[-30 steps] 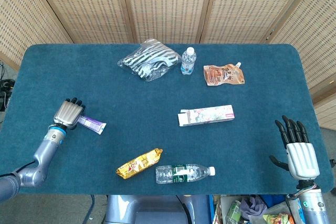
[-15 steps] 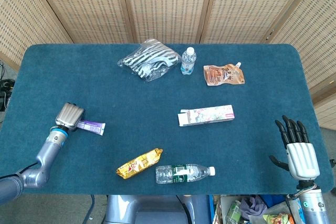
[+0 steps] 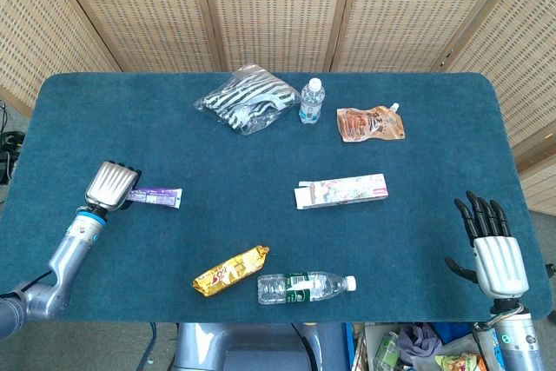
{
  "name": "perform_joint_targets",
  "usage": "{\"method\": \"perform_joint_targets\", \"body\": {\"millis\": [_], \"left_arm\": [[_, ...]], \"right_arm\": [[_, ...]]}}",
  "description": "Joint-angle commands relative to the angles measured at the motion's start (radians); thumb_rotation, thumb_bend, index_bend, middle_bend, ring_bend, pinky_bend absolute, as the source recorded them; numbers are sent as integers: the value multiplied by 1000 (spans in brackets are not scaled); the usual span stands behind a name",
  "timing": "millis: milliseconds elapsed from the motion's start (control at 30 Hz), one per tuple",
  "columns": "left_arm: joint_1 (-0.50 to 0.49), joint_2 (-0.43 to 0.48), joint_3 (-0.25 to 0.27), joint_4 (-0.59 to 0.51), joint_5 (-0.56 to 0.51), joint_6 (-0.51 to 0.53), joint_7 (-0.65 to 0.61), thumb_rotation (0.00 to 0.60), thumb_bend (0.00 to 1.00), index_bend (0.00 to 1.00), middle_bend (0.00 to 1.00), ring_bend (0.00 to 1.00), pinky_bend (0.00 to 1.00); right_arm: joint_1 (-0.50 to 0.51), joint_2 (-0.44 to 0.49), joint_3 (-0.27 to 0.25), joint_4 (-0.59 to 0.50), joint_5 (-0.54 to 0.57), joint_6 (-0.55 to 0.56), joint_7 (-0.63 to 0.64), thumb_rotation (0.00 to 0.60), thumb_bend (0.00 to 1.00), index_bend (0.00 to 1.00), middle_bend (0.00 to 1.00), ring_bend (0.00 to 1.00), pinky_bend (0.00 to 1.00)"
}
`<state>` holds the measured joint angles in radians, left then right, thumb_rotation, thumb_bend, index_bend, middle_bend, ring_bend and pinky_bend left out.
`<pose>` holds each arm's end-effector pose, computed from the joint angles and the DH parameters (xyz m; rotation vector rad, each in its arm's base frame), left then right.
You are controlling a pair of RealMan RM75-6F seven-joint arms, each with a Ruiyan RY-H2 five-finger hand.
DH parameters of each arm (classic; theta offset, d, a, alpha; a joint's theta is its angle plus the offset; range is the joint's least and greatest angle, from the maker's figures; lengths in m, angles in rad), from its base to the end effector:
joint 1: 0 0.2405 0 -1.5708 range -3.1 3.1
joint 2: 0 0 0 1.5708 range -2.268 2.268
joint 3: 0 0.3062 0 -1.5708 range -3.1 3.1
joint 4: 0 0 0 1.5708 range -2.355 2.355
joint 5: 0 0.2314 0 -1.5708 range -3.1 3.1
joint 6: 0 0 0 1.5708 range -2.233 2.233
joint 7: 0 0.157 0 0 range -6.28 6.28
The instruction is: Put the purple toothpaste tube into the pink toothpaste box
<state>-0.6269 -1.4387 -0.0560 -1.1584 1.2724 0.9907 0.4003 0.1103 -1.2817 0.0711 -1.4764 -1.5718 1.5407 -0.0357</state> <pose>-0.3224 0.4073 0.0367 -1.8301 -0.5221 -0.5045 -0.3570 -0.2138 0.1200 1.4089 -0.7985 1.0009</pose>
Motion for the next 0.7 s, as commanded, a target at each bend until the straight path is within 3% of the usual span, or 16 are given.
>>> {"method": "perform_joint_targets", "body": {"millis": [33,400,700], "left_arm": [[12,34,-7,-36,26,37,-33,600,312,808,686,547,548],[60,146,-27,-144,110,175,-175,600,320,816,690,553,551],[85,176,-32,-164,148,228,-235,600,320,816,689,553,551]], "right_arm": [[2,-1,-1,-1,-1,-3,0,600,5,27,0,0,0],[42,-7,7,-19,5,-65,-6,600,5,34,0,0,0],[201,44,74,-130,32,-269,-48,600,5,77,0,0,0]]}}
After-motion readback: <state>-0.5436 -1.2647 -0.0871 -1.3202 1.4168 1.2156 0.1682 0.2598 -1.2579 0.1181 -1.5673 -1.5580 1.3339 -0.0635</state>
